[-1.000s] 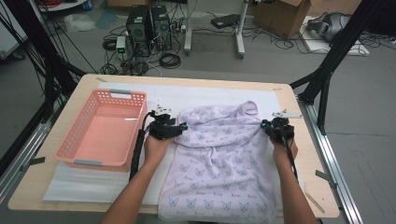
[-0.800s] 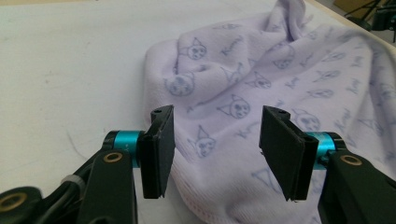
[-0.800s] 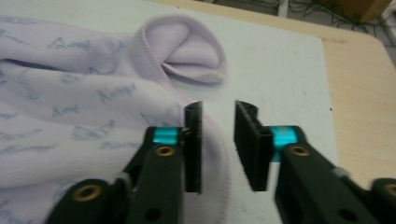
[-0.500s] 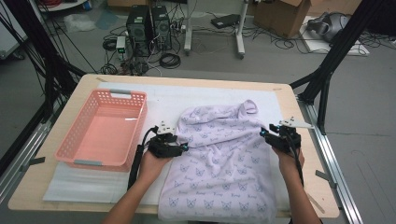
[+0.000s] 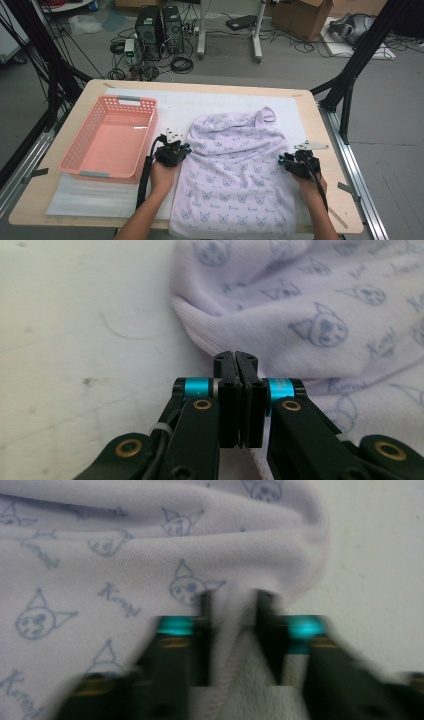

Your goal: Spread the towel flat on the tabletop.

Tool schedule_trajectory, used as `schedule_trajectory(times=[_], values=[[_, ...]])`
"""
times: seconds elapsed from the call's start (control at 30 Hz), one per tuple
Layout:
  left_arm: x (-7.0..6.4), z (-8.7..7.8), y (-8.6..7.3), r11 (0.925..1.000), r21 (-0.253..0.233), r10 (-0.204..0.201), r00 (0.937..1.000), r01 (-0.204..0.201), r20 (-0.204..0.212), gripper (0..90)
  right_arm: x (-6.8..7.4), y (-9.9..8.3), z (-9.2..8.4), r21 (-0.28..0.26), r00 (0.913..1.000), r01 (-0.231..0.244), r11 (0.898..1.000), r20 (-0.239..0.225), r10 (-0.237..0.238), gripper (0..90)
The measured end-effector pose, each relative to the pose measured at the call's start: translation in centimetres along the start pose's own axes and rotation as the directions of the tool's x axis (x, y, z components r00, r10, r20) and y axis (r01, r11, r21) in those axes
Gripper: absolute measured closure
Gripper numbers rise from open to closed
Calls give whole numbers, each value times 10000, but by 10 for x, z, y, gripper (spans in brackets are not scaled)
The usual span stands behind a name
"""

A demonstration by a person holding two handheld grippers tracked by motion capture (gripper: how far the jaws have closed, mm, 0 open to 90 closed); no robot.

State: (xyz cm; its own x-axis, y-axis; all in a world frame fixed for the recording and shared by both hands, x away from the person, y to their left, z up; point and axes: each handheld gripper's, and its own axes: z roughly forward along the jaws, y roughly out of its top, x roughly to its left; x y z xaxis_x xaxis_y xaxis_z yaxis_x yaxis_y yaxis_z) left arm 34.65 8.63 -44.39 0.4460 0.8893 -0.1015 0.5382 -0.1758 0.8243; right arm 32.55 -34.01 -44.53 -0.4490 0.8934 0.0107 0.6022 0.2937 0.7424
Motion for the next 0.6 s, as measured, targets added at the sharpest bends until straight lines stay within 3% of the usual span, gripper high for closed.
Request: schedule_trajectory(times=[0.1,0.2,0.3,0.4,0.5,0.6], values=[[4,-1,0,9997,-120,-195,9993,191,-314,879,-3,5,8,-253,9999,-101,9996,92,103,877],[6,-3,-1,9998,-169,-141,9988,133,-469,878,-9,10,13,-708,9954,-332,9969,874,394,878],[8,-7,-3,9988,-311,-375,9990,382,224,826,-12,13,13,-975,9924,-622,9933,994,719,855],[6,-12,-11,9989,6,-471,9948,472,900,612,-8,11,8,-1025,9932,-540,9933,969,640,712],[3,-21,-21,9983,154,-585,9904,570,1249,518,-5,6,0,-1040,9954,-525,9932,743,604,608],[0,-33,-32,9969,319,-763,9856,723,1510,484,0,0,-9,-1019,9972,-509,9935,493,561,564]])
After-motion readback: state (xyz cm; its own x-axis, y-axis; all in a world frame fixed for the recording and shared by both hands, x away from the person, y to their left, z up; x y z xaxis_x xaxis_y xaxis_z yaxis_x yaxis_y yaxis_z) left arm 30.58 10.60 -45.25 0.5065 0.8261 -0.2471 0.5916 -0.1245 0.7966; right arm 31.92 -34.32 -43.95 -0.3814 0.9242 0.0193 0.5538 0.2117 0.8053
